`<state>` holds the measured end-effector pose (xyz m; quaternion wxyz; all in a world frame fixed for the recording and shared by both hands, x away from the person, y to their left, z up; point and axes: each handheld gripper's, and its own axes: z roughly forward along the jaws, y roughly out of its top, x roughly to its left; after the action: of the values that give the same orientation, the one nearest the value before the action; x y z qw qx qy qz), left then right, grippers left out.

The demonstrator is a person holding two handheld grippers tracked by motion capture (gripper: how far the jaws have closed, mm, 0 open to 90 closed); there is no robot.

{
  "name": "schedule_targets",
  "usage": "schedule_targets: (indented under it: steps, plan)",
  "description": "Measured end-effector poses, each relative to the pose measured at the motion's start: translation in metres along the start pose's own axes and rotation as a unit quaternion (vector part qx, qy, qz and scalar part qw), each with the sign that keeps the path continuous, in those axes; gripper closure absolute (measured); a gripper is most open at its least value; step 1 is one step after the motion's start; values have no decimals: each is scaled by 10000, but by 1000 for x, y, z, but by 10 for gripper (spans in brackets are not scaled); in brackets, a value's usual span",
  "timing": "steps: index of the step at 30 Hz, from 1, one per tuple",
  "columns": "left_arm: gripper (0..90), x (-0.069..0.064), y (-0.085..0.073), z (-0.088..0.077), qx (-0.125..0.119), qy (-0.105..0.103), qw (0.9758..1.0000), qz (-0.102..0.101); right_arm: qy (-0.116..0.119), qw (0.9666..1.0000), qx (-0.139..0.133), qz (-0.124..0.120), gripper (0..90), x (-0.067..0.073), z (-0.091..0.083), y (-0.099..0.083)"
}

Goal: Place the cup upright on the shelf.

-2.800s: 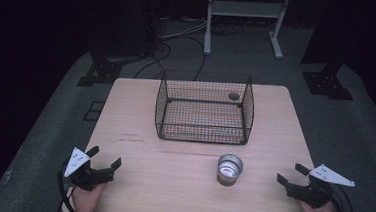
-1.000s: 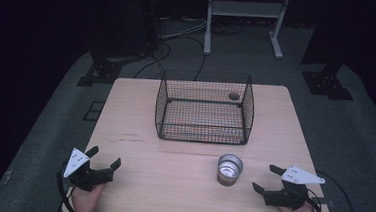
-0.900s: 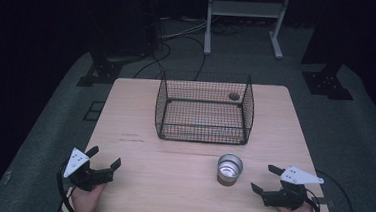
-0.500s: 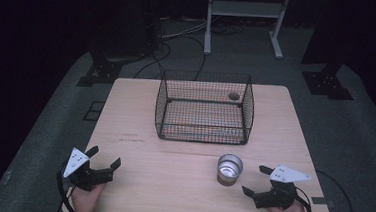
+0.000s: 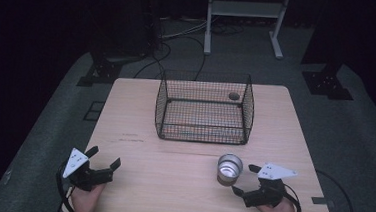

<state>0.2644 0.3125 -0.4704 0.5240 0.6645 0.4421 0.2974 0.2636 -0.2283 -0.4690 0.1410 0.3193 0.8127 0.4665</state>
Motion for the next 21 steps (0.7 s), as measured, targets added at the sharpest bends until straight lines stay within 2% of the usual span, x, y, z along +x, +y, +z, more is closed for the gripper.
schedule_targets:
  steps: [3, 4, 21]
  plan:
    - [0, 0, 0, 0, 21, 11, 10000, -4, -11, 10000, 32, -2, 23, 1, 4, 2]
    - [0, 0, 0, 0, 9, 8, 10000, -3, -73, 9999, 142, -27, 22, 1, 9, 4]
    - [0, 0, 0, 0, 3, -4, 10000, -18, -180, 9993, 306, -119, 23, -1, 37, 20]
